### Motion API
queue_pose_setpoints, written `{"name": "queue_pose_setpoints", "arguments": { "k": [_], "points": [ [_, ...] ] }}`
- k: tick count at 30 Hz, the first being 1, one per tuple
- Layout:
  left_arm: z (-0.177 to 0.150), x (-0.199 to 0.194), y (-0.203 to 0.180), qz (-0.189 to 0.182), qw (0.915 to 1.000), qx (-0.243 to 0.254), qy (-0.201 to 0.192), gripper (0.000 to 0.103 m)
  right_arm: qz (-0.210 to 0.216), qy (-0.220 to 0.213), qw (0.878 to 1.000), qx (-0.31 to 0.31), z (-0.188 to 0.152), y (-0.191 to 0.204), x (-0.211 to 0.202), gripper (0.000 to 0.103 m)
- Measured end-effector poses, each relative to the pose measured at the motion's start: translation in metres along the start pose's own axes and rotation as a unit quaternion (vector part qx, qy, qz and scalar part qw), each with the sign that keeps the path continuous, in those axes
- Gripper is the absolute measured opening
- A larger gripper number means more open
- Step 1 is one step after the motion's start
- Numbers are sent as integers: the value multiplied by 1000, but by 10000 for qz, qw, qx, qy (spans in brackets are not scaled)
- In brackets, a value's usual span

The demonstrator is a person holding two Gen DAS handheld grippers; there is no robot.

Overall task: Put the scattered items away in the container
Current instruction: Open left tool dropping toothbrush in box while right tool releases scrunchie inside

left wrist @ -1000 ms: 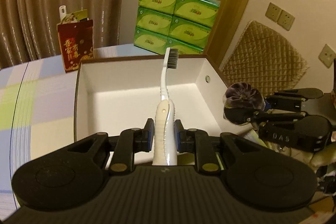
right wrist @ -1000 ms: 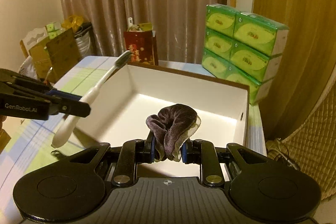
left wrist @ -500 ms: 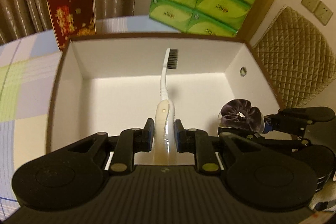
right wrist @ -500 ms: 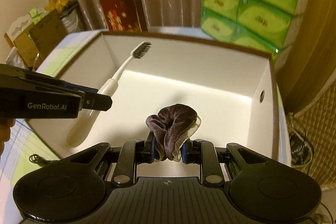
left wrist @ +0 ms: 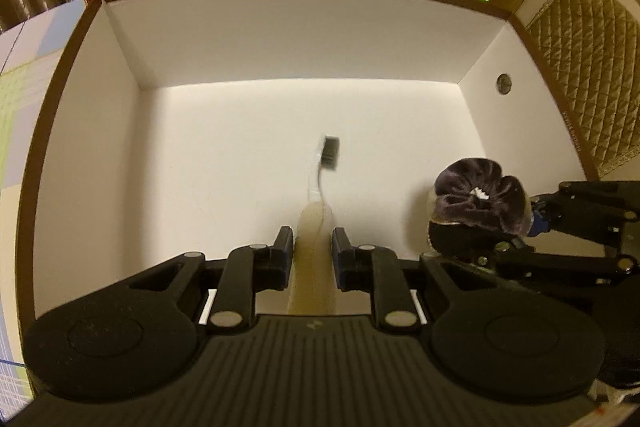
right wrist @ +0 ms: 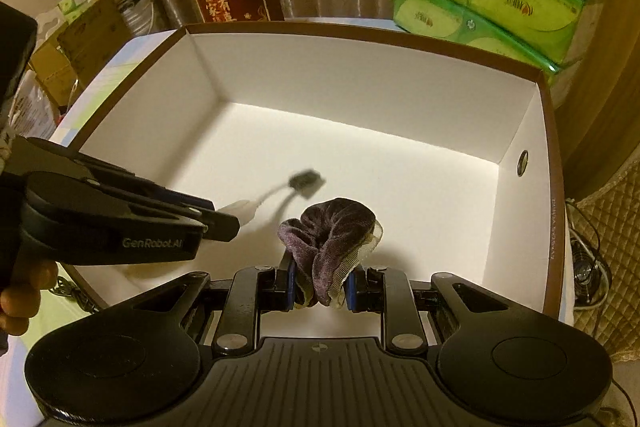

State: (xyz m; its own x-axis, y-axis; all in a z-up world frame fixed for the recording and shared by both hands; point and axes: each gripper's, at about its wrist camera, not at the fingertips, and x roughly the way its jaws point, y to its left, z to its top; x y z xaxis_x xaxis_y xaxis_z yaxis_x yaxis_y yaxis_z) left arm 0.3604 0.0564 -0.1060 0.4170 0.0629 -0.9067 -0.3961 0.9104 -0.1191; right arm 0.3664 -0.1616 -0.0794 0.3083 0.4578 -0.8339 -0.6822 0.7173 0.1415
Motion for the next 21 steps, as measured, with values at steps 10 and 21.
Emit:
{"name": "queue_pose_setpoints", "arguments": {
  "k": [10,21],
  "points": [
    [0,-8,-2,163,9996,221,-12,19,6,267,9996,-12,1,2,9,20],
    [-8,-23,8,266,9993,256,-84,39,-153,200,9997,-14,5,5,0,72]
  ]
}}
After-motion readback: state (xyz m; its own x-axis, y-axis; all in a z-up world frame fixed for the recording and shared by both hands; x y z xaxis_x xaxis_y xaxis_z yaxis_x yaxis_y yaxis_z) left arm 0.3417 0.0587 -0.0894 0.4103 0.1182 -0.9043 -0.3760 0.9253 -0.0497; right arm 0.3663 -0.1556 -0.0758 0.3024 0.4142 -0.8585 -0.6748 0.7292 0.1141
